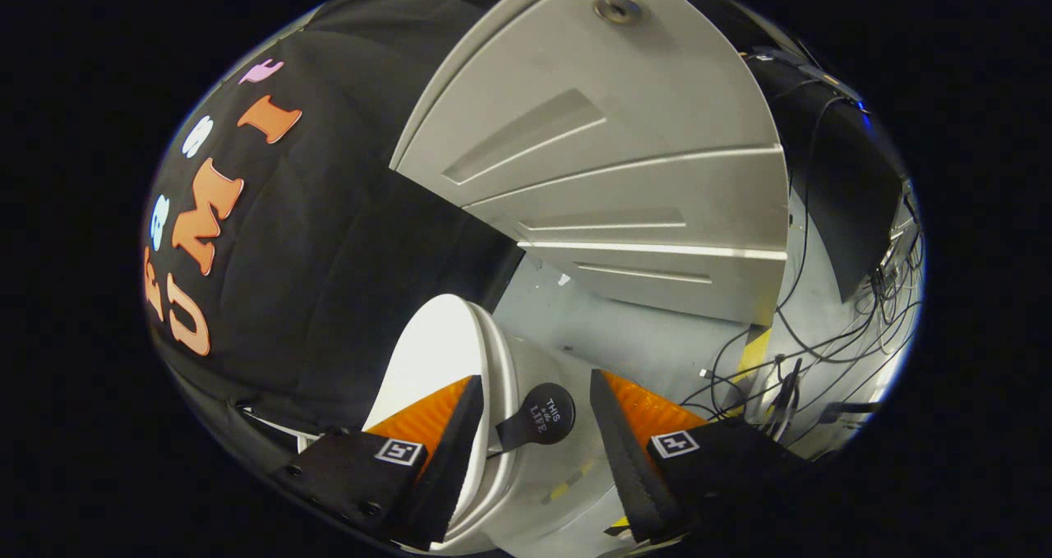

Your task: Open the toilet lid.

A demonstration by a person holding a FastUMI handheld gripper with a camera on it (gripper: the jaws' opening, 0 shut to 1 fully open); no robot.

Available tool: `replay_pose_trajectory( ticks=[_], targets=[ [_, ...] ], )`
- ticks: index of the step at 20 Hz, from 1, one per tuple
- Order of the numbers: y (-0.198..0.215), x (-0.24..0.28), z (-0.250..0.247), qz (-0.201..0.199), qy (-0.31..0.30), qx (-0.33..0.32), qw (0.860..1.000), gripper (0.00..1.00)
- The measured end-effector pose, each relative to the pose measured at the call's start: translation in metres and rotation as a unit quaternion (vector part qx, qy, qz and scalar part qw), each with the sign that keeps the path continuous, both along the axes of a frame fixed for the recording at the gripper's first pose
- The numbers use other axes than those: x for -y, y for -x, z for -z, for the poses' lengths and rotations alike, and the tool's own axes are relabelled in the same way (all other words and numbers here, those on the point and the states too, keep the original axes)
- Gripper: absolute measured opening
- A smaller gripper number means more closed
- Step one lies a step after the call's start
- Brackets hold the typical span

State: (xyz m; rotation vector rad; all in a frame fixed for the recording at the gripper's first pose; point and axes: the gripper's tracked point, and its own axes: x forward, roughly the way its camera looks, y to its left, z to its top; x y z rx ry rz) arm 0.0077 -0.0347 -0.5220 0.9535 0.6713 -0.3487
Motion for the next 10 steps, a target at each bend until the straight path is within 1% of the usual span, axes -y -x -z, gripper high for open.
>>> replay_pose_trajectory(
  ticks=[2,3,4,5,7,8,10],
  targets=[
    [-0.005,-0.003,0.006,0.011,-0.031,0.002,0.999,0.78],
    [-0.009,-0.005,0.008,0.015,-0.042,0.005,0.999,0.77],
    [-0.010,-0.006,0.010,0.017,-0.052,0.008,0.998,0.69],
    [-0.011,-0.005,0.013,0.023,-0.056,0.004,0.998,0.69],
    [-0.013,-0.008,0.012,0.032,-0.089,0.013,0.995,0.56],
    [-0.011,-0.006,0.014,0.038,-0.100,0.013,0.994,0.56],
    [-0.011,-0.006,0.018,0.054,-0.132,0.016,0.990,0.37]
  ],
)
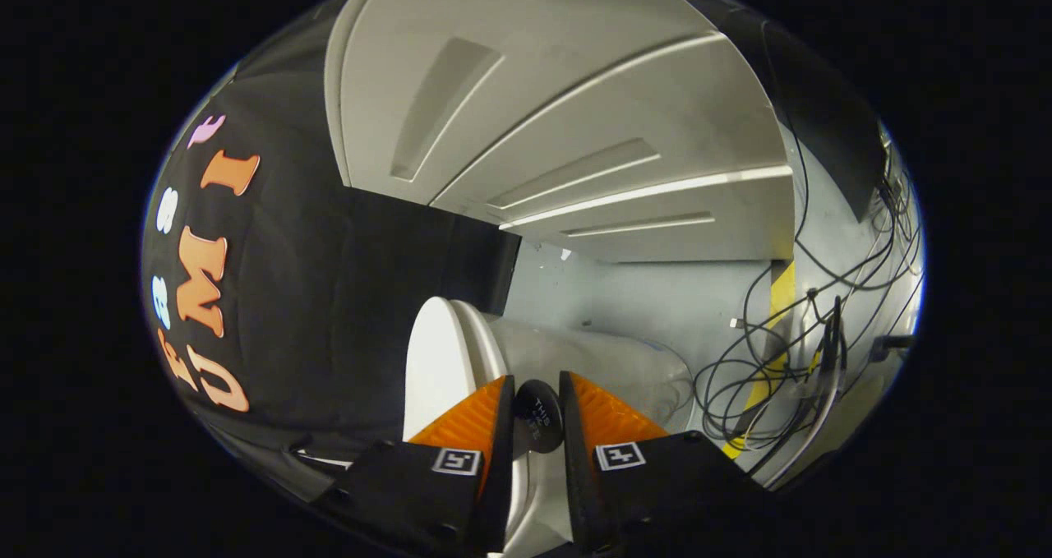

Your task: Open the toilet lid.

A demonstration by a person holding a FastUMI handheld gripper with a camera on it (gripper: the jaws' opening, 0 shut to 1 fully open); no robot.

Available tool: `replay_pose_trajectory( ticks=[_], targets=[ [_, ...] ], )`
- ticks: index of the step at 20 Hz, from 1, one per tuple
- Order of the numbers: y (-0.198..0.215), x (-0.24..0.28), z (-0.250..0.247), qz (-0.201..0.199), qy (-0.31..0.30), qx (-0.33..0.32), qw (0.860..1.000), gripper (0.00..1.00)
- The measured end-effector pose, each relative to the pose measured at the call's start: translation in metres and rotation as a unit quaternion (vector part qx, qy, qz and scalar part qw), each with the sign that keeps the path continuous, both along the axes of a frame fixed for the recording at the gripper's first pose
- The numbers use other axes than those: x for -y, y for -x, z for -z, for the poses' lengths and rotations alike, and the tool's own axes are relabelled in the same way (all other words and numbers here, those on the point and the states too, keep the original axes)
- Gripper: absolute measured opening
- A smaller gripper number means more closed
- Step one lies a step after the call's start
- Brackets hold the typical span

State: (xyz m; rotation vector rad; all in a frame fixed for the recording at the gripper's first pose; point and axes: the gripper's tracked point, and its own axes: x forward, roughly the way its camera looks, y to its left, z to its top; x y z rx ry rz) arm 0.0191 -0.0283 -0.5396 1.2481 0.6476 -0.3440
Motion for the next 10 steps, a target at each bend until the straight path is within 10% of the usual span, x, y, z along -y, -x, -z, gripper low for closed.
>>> replay_pose_trajectory(
  ticks=[10],
  targets=[
    [0.000,-0.009,-0.029,0.001,-0.015,0.012,1.000,0.10]
  ],
)
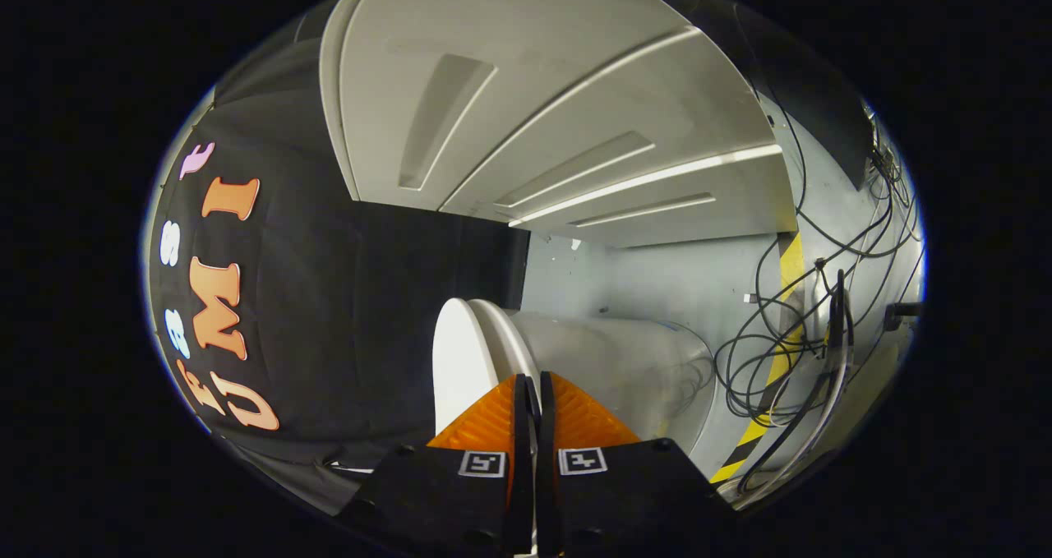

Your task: Open the toilet lid.

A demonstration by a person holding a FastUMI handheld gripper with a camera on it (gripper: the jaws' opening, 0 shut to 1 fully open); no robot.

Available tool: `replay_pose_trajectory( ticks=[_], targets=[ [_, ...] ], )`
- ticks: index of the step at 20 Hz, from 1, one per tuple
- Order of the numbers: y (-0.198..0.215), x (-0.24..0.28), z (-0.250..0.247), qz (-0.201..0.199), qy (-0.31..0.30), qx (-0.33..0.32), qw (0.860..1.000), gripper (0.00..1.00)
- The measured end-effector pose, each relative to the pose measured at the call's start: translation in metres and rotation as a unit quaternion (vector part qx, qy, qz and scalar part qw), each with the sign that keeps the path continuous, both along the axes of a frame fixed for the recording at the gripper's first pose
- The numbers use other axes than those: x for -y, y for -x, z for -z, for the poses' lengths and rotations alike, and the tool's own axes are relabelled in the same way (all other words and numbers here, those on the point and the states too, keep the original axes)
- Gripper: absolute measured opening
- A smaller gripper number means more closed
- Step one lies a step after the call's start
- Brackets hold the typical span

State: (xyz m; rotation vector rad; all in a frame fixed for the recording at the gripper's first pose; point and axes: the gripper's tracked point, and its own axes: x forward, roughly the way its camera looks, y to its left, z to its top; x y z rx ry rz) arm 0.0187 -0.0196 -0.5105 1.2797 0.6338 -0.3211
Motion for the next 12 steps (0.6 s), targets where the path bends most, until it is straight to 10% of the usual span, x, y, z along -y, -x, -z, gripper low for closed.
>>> replay_pose_trajectory(
  ticks=[12],
  targets=[
    [-0.001,-0.017,-0.067,0.002,0.045,0.042,0.998,0.10]
  ],
)
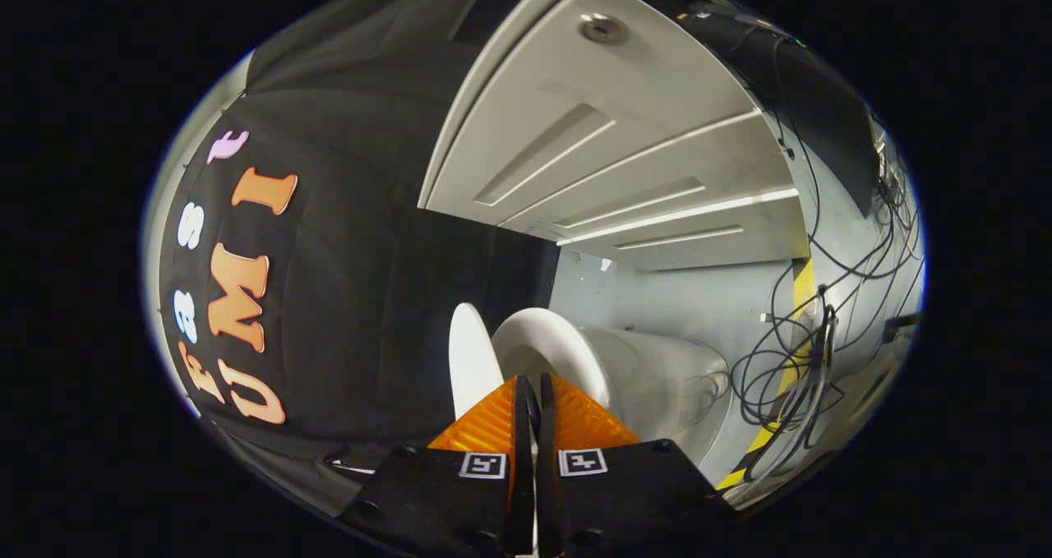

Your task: Open the toilet lid.

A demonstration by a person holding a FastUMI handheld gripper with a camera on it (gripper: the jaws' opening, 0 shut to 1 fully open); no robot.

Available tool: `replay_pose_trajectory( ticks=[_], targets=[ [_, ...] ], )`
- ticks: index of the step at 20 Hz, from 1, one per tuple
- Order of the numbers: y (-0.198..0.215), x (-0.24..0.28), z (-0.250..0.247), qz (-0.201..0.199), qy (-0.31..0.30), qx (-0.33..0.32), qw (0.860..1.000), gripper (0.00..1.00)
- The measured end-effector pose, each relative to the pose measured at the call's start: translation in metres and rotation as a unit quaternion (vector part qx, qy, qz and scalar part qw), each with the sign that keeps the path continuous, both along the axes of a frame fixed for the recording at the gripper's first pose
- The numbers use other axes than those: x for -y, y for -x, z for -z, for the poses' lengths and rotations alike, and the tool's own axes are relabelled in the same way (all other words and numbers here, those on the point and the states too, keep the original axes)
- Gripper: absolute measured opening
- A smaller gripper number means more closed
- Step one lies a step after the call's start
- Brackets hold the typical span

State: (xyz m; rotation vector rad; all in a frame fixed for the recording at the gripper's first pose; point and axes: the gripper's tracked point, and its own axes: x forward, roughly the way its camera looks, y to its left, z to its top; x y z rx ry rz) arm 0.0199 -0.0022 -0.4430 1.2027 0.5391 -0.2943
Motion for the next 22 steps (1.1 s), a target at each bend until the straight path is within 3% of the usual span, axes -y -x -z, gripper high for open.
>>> replay_pose_trajectory(
  ticks=[9,19,22],
  targets=[
    [-0.029,-0.013,-0.066,0.023,0.074,0.047,0.996,0.10],
    [-0.025,-0.071,-0.151,0.020,0.036,0.099,0.994,0.10],
    [-0.024,-0.079,-0.157,0.006,0.063,0.097,0.993,0.10]
  ],
)
